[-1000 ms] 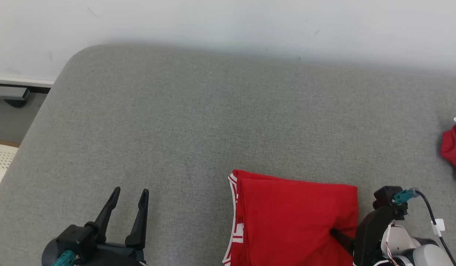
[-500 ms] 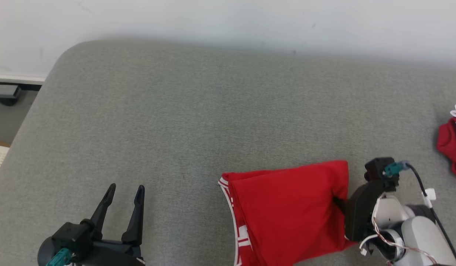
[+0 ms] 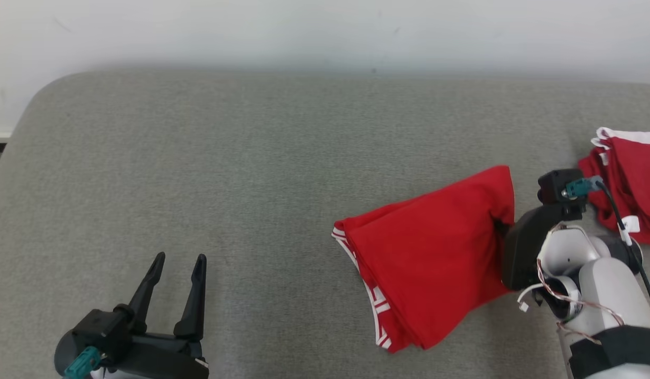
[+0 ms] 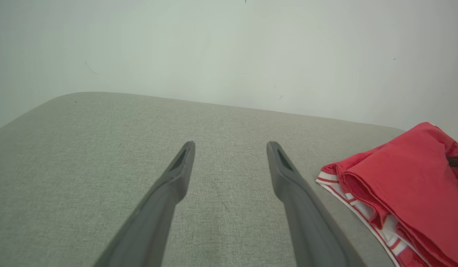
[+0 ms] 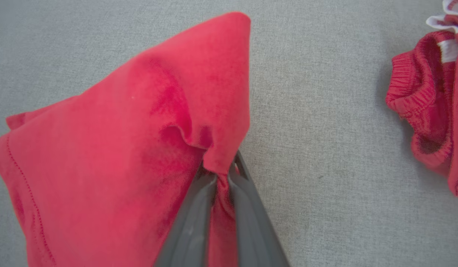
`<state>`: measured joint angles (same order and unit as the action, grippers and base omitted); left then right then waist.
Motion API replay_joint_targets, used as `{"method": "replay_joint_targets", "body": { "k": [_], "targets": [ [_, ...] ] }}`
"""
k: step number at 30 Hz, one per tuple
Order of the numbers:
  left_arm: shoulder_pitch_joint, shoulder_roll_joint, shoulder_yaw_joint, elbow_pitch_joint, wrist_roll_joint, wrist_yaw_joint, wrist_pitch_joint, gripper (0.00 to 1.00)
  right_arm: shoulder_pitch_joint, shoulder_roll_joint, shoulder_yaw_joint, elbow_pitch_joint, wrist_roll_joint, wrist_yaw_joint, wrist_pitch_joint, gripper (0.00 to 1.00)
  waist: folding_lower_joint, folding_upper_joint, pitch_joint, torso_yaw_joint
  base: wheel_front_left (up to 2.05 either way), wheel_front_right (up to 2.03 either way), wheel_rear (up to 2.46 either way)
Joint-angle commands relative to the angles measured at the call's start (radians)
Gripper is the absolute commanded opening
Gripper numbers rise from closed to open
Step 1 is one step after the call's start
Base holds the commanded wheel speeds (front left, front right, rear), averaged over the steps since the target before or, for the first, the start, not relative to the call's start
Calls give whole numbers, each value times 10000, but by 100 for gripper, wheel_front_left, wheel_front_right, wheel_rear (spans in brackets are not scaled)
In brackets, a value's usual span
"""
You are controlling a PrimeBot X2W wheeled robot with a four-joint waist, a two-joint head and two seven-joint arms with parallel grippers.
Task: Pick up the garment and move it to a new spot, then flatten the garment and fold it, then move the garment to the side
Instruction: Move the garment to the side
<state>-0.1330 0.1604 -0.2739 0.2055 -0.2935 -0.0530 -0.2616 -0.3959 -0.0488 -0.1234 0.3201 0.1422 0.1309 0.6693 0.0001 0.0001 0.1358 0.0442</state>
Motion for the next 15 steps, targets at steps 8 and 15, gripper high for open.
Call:
{"method": "replay_joint_targets", "body": {
  "k": [8, 15],
  "targets": [
    [-194, 188, 239, -153, 140, 55, -45, 100, -1579, -46, 64, 1259, -433, -2, -906, 0, -1, -1, 22, -1059, 0, 0, 0],
    [-340, 344, 398, -311, 256, 157, -46, 100, -3017, -44, 394, 2799, -401, -2, -1252, 0, -1, -1, 293, -1745, 0, 0, 0]
  ]
}}
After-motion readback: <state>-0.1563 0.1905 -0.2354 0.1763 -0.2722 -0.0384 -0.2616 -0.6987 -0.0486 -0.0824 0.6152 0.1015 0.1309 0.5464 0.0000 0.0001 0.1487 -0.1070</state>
